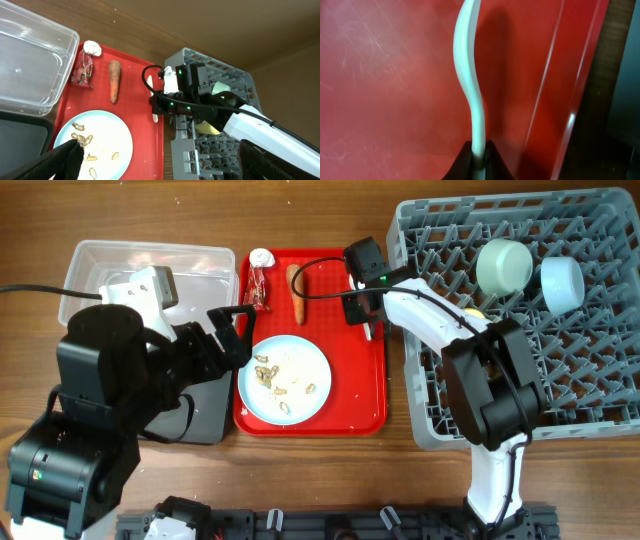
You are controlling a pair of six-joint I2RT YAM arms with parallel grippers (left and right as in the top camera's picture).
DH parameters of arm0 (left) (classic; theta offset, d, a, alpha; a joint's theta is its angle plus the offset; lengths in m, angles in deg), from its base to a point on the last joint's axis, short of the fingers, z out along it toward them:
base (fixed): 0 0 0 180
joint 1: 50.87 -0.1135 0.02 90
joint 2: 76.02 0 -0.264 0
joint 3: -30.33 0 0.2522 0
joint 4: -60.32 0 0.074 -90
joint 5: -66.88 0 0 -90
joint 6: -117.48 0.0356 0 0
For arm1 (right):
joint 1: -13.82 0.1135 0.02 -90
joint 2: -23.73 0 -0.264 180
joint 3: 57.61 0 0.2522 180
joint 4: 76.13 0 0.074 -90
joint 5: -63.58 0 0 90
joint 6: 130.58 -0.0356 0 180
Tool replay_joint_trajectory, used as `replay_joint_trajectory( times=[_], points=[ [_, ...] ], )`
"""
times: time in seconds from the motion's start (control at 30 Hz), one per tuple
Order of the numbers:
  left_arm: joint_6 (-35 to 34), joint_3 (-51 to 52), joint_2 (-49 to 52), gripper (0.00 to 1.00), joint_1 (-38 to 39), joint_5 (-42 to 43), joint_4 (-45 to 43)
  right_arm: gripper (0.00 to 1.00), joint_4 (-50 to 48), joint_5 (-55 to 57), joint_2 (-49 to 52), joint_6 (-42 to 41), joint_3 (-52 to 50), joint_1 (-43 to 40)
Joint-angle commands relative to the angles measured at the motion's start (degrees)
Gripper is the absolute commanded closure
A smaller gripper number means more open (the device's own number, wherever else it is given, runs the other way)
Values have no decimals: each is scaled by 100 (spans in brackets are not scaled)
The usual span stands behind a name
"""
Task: Sort waste into correct bins and load items into the dishwasher rack
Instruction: 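Place the white spoon upright along the rack's left side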
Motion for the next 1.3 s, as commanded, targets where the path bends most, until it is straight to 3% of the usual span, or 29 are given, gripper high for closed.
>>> replay_joint_trajectory(
  times=[0.0,0.23,0.37,0.53,0.7,0.73,0.8,0.83,0.97,1.13,1.2,1.27],
  points=[
    [26,-26,0,0,-46,-94,4,96,452,-11,-24,-7,37,-24],
    [26,-26,0,0,-46,-94,2,96,968,-264,-1550,-7,450,-85],
    [26,-26,0,0,-46,-94,4,96,1008,-140,-2326,107,450,-706],
    [26,-26,0,0,-46,-94,4,96,1161,-348,-2044,424,302,-1541],
    [26,-26,0,0,-46,-94,4,95,1333,-1113,-1690,892,282,-1639],
    [26,-26,0,0,-46,-94,4,92,1338,-1102,-1676,887,282,-1626],
    [26,-26,0,0,-46,-94,4,67,1331,-1036,-1676,789,284,-1626],
    [26,-26,0,0,-46,-94,4,62,1342,-1014,-1687,721,304,-1626],
    [26,-26,0,0,-46,-94,4,56,1502,-1071,-2006,688,420,-1626],
    [26,-26,0,0,-46,-94,4,50,1998,-2514,-3456,734,450,-1615],
    [26,-26,0,0,-46,-94,4,0,2236,-2933,-3958,723,450,-1615],
    [26,-26,0,0,-46,-94,4,0,2559,-2951,-4428,723,450,-1615]
  ],
)
